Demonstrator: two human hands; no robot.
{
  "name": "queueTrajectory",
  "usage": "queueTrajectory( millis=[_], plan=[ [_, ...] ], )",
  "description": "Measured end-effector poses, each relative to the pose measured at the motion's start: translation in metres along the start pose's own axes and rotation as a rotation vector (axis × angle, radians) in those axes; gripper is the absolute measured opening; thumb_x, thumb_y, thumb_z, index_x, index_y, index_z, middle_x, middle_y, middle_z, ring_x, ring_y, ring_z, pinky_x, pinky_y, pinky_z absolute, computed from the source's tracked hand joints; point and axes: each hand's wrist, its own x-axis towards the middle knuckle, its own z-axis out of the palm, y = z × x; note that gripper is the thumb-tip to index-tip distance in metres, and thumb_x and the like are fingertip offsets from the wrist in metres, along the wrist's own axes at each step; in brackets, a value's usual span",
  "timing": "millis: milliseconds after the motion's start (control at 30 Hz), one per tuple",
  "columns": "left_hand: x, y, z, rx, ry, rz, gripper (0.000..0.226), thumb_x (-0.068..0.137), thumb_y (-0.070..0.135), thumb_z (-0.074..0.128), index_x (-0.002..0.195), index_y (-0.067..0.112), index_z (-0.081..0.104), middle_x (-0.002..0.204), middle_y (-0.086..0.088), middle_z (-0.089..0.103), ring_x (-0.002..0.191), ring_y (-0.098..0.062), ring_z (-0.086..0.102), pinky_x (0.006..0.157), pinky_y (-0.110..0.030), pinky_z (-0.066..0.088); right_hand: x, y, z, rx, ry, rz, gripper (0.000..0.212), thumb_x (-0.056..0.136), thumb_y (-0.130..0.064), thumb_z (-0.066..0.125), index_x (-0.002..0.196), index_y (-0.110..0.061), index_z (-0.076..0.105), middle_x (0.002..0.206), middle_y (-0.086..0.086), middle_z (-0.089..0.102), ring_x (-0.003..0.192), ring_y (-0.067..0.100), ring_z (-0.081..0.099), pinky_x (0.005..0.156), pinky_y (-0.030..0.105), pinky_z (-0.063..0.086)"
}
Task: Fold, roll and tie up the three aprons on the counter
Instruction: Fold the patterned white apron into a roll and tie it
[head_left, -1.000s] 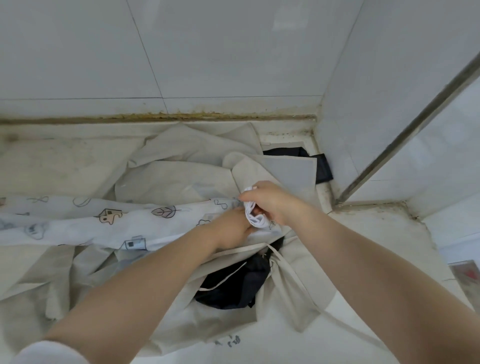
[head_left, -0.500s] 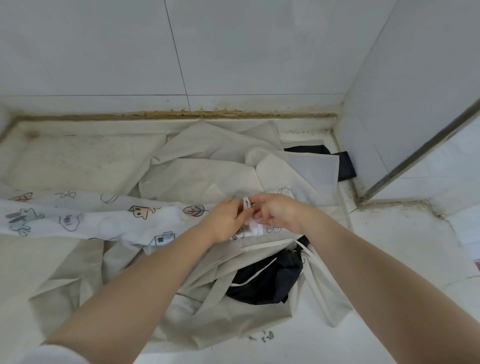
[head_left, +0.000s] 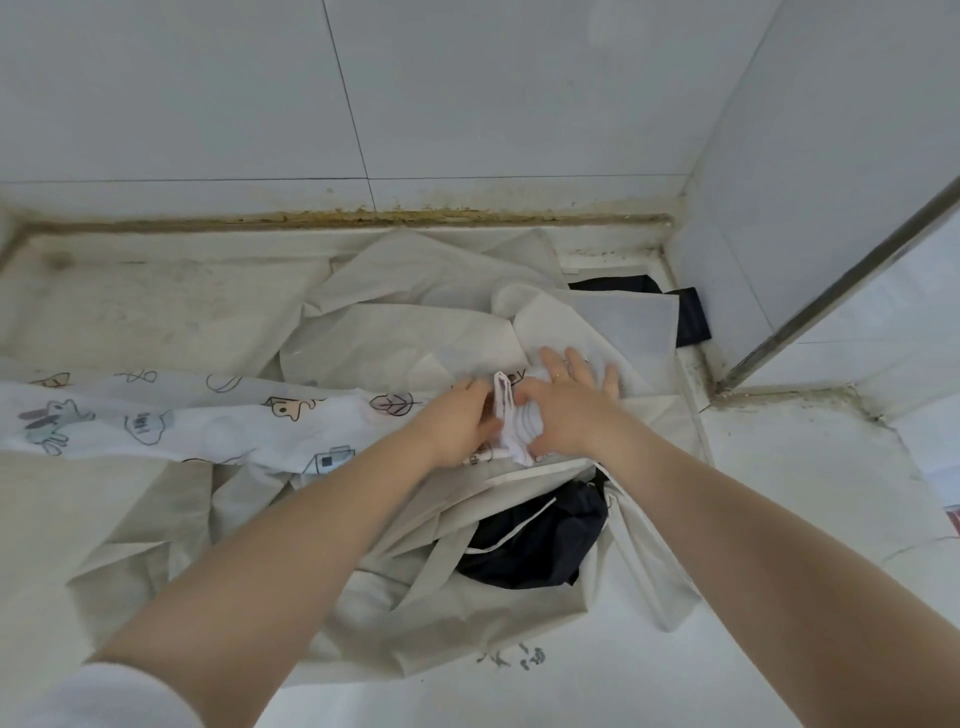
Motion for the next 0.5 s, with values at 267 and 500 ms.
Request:
queueTrajectory(
  millis=[267,500],
  plan=[
    [-0.030,-0.044,-0.033,0.381,0.138,-0.010,0.044,0.095,0.027,0.048,0.137,0.016,0.038,0.138,-0.004,0.038,0.125,-0.025,0.037,0.100,-0.034,0.029,0.009,-0.052,0.009,-0.031,0.184,0.169,0.055,0.099,-0.037,0.034,0.141,-0.001,0.032,0.146,0.012,0.016,0.132,0.028,0.022,0.106,0.035,0.025],
    [-0.054,-0.097,-0.064,0.433,0.107,-0.080,0.046,0.092,0.052,0.043,0.119,0.014,0.047,0.123,-0.006,0.049,0.111,-0.025,0.050,0.091,-0.036,0.039,0.025,-0.066,0.001,0.170,0.055,0.202,0.046,0.097,-0.019,0.042,0.136,0.001,0.029,0.139,0.018,0.034,0.124,0.030,0.046,0.094,0.033,0.041]
  ],
)
